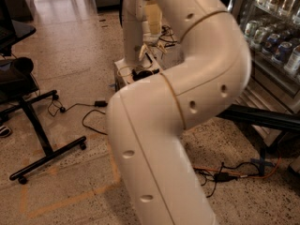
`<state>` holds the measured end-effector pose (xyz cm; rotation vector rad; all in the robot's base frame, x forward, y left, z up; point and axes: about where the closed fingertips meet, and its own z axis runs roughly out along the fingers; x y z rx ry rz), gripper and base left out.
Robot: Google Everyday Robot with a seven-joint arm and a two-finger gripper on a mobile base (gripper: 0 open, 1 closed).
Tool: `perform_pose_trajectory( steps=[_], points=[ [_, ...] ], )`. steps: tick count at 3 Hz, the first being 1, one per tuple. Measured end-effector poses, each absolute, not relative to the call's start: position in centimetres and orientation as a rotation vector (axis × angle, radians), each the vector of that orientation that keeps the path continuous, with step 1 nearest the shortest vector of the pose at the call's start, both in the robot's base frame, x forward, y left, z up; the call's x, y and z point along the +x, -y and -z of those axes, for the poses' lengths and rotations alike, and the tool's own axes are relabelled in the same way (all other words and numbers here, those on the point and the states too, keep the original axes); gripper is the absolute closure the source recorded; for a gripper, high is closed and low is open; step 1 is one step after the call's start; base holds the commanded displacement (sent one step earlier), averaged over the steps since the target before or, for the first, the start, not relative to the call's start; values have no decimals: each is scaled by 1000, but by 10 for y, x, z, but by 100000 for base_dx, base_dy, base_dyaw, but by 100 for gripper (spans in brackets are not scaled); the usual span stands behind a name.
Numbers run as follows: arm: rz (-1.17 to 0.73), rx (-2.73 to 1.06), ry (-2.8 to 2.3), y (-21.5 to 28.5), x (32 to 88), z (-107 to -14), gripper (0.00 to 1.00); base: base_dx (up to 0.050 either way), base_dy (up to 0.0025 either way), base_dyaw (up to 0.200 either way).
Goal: Close left fridge door
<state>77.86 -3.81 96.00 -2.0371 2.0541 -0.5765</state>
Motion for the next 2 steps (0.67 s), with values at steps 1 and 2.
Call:
perform_pose_trajectory(
  steps=[1,2],
  points=[
    [803,-1981,-2038,43,798,-983,0,0,0,0],
    [810,-1975,-2024,42,804,-981,0,0,0,0]
  ],
)
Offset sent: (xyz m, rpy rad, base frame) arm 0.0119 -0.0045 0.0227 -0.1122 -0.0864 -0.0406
